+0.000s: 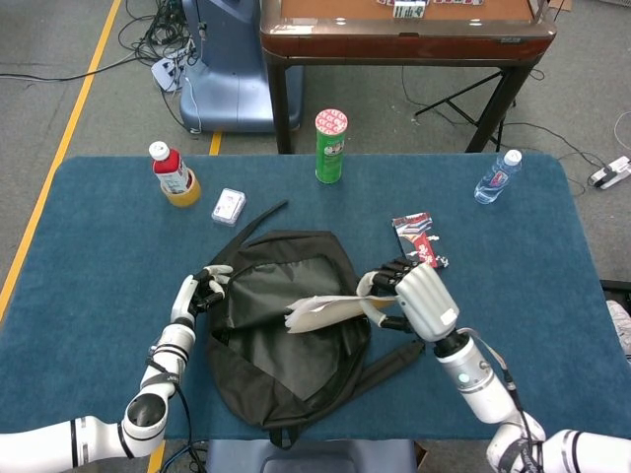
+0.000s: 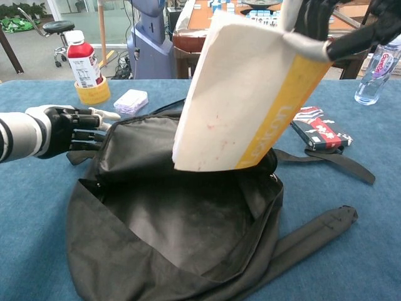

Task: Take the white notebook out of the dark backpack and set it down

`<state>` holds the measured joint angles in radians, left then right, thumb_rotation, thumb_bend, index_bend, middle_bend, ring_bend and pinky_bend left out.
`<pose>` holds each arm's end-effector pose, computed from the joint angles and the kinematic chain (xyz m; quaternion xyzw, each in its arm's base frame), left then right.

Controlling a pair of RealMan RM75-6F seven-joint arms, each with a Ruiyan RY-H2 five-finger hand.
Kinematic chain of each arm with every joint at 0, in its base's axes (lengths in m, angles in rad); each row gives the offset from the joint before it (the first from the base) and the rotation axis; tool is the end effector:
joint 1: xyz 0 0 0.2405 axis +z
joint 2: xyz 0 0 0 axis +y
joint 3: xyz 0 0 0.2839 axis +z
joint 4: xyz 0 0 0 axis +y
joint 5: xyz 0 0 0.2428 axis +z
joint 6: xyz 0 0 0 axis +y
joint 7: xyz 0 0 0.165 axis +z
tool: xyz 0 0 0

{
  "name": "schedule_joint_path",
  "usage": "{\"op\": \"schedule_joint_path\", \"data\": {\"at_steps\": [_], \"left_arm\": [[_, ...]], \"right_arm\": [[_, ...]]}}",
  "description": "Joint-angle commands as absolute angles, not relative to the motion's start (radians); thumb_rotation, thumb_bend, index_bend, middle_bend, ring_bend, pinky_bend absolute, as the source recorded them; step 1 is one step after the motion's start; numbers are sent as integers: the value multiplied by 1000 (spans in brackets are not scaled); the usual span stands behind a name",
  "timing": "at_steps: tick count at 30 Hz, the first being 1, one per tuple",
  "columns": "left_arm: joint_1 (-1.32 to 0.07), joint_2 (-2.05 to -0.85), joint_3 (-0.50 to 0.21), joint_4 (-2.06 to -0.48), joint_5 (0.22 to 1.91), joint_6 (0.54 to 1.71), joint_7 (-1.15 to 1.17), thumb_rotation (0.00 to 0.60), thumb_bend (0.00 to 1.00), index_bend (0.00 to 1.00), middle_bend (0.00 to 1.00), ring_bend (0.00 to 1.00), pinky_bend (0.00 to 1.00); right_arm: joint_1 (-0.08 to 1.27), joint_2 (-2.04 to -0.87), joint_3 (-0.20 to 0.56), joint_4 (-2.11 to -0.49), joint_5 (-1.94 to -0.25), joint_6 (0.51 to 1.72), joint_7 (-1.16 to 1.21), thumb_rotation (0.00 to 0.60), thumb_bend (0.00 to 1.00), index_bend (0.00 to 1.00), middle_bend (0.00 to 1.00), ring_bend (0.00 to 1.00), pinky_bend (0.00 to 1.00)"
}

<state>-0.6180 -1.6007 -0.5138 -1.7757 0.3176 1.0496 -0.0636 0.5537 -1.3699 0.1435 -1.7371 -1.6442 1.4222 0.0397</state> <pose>-0.1580 0.3686 -0.0491 -0.2492 -0.8167 -0.4380 0.2810 -0.1255 -0.3109 0.0551 0.6379 -0.3138 0.6289 0.3147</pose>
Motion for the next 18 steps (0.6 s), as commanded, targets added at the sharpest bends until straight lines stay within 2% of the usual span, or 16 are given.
{"op": "schedule_joint_path", "data": {"at_steps": [1, 9, 14, 17, 18], "left_arm": [[-610, -1593, -502, -1780, 328, 1037, -68, 600, 838, 393, 432, 388, 195], [-578, -1564, -458, -1813, 419, 1015, -89, 600, 837, 389, 424, 384, 195], [-556, -1554, -435, -1840, 508, 1026, -108, 599, 837, 359, 409, 371, 195], [-534, -1548, -416, -1865, 599, 1040, -130, 511, 831, 313, 389, 351, 195], [-528, -1545, -410, -1873, 624, 1042, -135, 444, 828, 292, 383, 345, 195]], "right_arm": [[529, -1286, 188, -1800, -1608, 1447, 83, 600, 617, 723, 633, 581, 562], [500, -1176, 253, -1830, -1548, 1469, 138, 600, 618, 722, 633, 581, 562], [513, -1177, 277, -1783, -1506, 1440, 122, 600, 617, 722, 633, 581, 562], [540, -1222, 284, -1709, -1459, 1389, 123, 600, 618, 722, 633, 581, 562], [548, -1238, 286, -1686, -1445, 1373, 123, 600, 617, 722, 633, 581, 562]]}}
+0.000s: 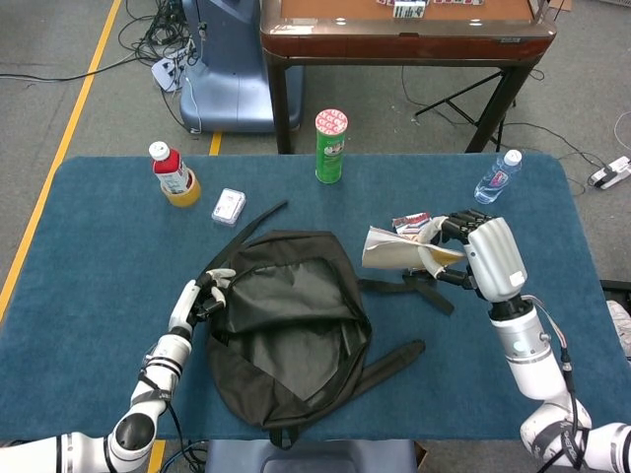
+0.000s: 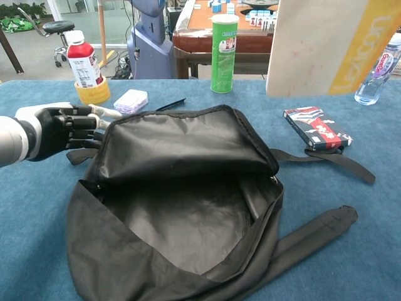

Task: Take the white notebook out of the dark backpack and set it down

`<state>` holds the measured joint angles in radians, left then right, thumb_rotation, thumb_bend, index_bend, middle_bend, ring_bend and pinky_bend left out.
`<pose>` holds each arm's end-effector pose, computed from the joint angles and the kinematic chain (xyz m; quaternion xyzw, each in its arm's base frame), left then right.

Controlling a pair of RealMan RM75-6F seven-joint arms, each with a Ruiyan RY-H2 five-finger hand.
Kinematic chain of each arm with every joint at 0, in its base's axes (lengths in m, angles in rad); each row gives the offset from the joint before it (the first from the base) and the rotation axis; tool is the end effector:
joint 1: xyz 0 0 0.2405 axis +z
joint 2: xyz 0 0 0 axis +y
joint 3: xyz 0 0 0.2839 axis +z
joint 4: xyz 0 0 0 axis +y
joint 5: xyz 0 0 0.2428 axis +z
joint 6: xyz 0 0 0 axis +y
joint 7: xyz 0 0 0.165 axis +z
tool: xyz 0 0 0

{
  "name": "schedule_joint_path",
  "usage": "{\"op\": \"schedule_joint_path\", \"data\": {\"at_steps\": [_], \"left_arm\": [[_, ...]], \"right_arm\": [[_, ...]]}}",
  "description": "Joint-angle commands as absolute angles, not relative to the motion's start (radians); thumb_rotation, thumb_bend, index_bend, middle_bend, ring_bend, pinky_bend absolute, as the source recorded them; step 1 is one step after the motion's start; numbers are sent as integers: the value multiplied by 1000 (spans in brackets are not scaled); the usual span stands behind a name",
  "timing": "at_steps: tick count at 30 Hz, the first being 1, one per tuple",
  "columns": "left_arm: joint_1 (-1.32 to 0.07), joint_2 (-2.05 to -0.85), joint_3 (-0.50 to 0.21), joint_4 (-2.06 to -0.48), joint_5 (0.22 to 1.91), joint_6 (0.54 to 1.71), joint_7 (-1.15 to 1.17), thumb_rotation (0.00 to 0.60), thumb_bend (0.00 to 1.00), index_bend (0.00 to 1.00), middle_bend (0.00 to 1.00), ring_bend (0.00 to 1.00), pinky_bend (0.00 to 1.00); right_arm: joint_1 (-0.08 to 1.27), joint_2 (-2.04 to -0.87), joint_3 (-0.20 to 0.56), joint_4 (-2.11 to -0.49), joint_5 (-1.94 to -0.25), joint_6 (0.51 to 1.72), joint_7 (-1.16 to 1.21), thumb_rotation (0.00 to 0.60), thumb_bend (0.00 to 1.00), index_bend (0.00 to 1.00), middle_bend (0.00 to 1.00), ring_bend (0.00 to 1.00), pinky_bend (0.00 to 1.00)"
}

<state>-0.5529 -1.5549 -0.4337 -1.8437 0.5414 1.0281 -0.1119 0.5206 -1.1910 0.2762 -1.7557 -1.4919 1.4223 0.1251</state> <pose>-0.1578 0.3471 -0.0401 -0.3139 -0.7871 -0.4610 0.2634 -0.1533 -0.3516 0.1366 0.5809 -0.3161 0.6374 0.3954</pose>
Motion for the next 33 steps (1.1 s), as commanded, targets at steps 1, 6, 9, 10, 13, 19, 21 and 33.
{"op": "schedule_joint_path", "data": {"at_steps": [1, 6, 9, 10, 13, 19, 21, 33], "left_arm": [[-523, -1542, -405, -1880, 651, 1045, -139, 408, 825, 276, 380, 342, 195], [-503, -1509, -365, -1914, 778, 1026, -158, 211, 687, 146, 373, 336, 195], [-494, -1493, -351, -1941, 830, 1031, -163, 116, 575, 133, 373, 334, 195], [-491, -1491, -344, -1947, 848, 1037, -161, 90, 529, 123, 370, 331, 195], [-481, -1490, -321, -1964, 917, 1063, -153, 29, 420, 73, 326, 277, 195], [-461, -1507, -314, -1978, 1022, 1132, -174, 0, 320, 0, 162, 81, 167], [-454, -1511, -316, -1982, 1052, 1155, -187, 0, 311, 0, 145, 59, 156], [-442, -1439, -353, -2011, 1025, 1159, -226, 0, 278, 0, 93, 7, 88]], "right_arm": [[557, -1255, 288, -1662, -1431, 1358, 127, 600, 617, 722, 633, 581, 562], [604, -1352, 304, -1537, -1368, 1291, 135, 600, 618, 722, 633, 581, 562], [630, -1401, 314, -1485, -1347, 1266, 130, 600, 618, 722, 633, 581, 562], [638, -1415, 317, -1472, -1342, 1260, 126, 600, 618, 722, 633, 581, 562], [665, -1464, 323, -1429, -1326, 1237, 113, 600, 618, 722, 633, 581, 562], [719, -1566, 337, -1353, -1291, 1193, 91, 600, 613, 722, 633, 581, 562], [732, -1595, 341, -1340, -1278, 1181, 82, 600, 610, 722, 631, 581, 562], [733, -1455, 275, -1597, -1267, 1009, 94, 600, 338, 97, 181, 174, 266]]}}
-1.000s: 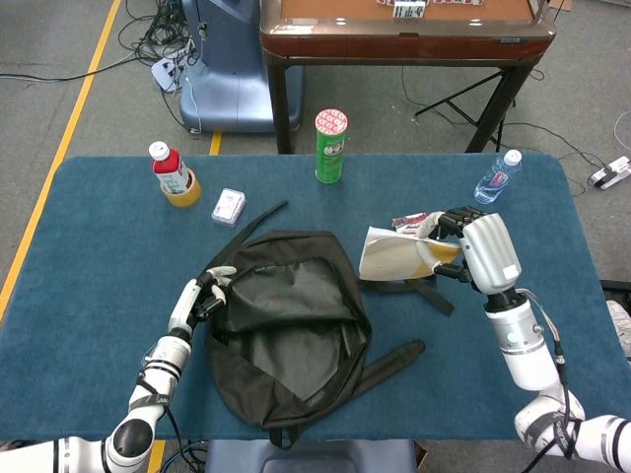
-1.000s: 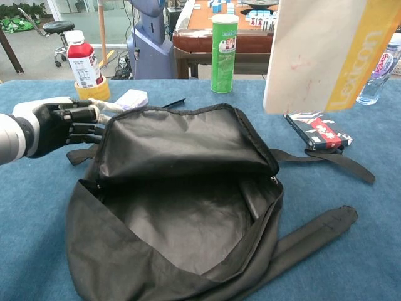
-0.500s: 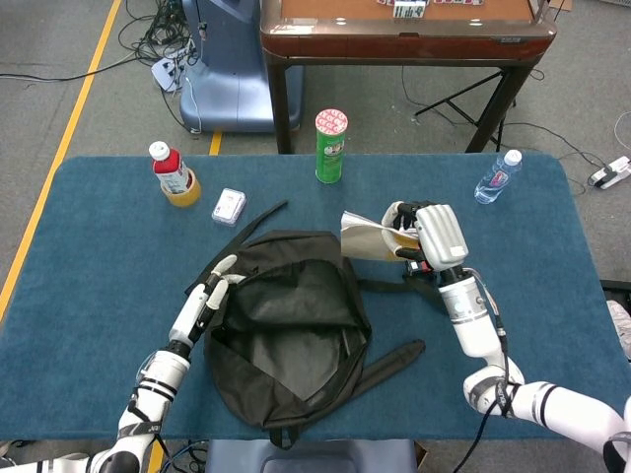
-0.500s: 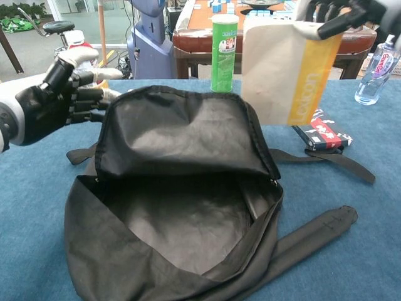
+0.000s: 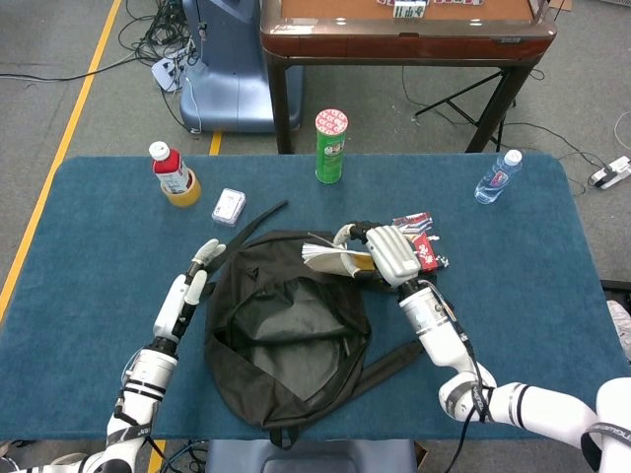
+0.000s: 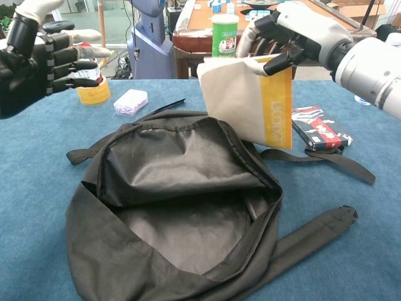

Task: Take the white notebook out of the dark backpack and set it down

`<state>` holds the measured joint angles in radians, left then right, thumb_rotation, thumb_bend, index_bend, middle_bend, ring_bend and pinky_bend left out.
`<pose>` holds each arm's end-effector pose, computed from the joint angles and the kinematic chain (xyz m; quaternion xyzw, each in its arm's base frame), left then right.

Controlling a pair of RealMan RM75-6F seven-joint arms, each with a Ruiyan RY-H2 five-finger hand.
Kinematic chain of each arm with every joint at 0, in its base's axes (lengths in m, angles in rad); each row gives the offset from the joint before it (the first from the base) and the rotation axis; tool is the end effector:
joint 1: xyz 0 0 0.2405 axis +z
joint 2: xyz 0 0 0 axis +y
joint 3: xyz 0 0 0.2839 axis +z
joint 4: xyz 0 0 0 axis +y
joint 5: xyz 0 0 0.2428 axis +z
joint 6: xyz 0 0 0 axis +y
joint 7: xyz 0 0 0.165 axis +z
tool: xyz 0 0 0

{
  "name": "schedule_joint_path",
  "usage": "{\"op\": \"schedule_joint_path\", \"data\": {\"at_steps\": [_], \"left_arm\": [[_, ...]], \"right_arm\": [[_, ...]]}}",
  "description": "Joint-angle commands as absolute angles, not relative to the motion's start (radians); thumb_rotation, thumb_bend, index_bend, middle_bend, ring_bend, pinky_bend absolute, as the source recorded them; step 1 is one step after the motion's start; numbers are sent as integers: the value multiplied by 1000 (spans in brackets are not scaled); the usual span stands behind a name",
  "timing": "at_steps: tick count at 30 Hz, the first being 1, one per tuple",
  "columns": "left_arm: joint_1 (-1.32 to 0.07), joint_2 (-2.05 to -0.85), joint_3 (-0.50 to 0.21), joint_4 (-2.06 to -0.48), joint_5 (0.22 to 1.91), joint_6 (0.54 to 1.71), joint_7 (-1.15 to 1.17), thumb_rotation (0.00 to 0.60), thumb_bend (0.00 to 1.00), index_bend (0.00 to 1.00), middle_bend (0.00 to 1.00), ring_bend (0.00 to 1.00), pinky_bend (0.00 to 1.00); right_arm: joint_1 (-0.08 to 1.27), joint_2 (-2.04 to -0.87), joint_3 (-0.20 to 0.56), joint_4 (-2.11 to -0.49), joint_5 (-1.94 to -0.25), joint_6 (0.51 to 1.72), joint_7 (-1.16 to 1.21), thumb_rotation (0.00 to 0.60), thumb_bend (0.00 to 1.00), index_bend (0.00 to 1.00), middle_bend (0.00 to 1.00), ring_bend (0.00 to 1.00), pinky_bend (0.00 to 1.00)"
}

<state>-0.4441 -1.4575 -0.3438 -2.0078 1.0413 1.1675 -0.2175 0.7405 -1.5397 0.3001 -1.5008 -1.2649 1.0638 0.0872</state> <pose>-0.1276 0.3134 0.0186 -0.3939 -0.6751 -0.5799 0.2297 -0.1119 -0.4081 -0.0127 0.6307 -0.4438 0.5492 0.3220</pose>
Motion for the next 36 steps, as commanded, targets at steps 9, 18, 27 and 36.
{"op": "schedule_joint_path", "data": {"at_steps": [9, 18, 27, 36], "left_arm": [[-472, -1339, -326, -1949, 910, 1030, -191, 0, 273, 0, 93, 9, 75], [-587, -1258, -267, -1859, 735, 791, -86, 0, 214, 67, 127, 67, 64], [-623, -1185, -225, -1937, 730, 687, -92, 0, 203, 148, 336, 250, 62], [-582, -1097, -209, -2013, 886, 630, -172, 0, 203, 269, 622, 412, 62]], "right_arm": [[684, -1291, 255, -1730, -1298, 1010, 121, 600, 324, 0, 107, 102, 202], [626, -1201, 255, -1761, -1335, 1088, 147, 600, 324, 0, 106, 101, 200], [550, -1090, 219, -1784, -1392, 1157, 146, 600, 324, 0, 122, 101, 200], [478, -1026, 173, -1743, -1403, 1188, 183, 600, 324, 0, 138, 101, 200]]}}
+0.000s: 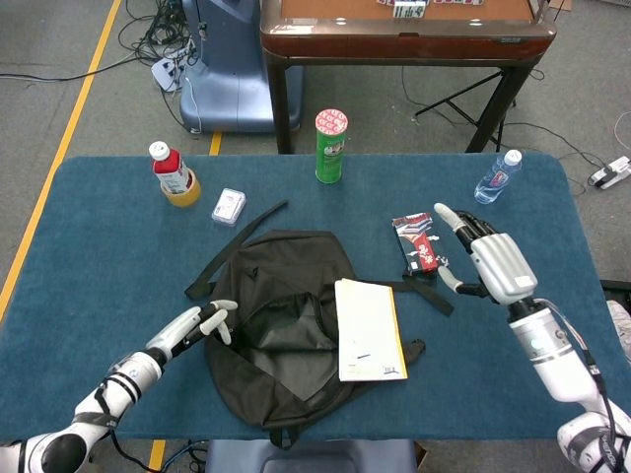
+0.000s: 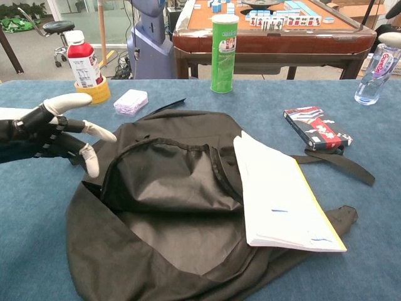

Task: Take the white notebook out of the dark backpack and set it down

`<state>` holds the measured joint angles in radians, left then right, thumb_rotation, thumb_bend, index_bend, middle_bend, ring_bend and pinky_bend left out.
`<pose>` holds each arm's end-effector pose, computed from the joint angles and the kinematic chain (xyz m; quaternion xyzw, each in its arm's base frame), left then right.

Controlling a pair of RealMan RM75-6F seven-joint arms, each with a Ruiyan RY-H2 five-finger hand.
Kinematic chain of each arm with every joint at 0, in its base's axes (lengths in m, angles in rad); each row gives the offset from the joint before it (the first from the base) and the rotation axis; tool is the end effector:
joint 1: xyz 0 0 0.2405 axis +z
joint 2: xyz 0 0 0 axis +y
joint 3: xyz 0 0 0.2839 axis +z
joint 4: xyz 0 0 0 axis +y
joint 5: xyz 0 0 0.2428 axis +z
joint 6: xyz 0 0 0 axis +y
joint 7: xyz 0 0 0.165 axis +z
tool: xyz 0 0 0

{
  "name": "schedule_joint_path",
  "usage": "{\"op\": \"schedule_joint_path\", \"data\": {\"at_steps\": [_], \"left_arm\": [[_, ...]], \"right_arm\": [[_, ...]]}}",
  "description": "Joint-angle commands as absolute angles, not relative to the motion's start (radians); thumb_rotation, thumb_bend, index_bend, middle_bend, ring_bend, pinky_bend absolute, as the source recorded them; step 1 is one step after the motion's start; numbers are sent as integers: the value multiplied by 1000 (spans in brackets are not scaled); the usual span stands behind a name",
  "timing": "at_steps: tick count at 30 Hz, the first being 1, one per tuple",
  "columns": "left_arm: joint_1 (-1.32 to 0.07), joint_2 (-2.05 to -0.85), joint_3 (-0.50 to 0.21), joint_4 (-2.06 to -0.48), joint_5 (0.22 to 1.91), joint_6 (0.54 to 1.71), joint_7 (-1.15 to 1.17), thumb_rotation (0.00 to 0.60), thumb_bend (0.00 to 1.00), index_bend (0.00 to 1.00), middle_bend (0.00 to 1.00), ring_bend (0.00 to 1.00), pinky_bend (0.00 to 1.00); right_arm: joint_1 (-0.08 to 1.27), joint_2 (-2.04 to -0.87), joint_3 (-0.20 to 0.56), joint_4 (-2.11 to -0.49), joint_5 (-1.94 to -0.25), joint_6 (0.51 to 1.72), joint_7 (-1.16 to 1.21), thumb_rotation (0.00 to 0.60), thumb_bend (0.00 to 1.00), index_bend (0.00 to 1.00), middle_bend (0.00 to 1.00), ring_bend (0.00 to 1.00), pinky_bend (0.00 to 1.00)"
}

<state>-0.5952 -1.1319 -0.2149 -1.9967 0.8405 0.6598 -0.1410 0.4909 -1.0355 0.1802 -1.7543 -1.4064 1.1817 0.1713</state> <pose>-0.1788 0.3047 0.0111 -0.5706 -0.7166 -0.3304 0.2276 -0.2189 -0.3470 0.1347 0.6459 -0.4021 0.4911 0.4243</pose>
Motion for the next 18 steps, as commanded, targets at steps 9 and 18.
{"op": "schedule_joint_path", "data": {"at_steps": [9, 18], "left_arm": [[-477, -1103, -229, -1953, 1068, 831, -238, 0, 203, 325, 583, 445, 62], [-361, -1143, -209, -1841, 1230, 1127, -235, 79, 203, 320, 500, 401, 64]], "right_arm": [[429, -978, 132, -1716, -1424, 1192, 203, 600, 324, 0, 155, 101, 199], [336, -945, 68, -1703, -1469, 1265, 186, 600, 415, 128, 259, 185, 279]]}}
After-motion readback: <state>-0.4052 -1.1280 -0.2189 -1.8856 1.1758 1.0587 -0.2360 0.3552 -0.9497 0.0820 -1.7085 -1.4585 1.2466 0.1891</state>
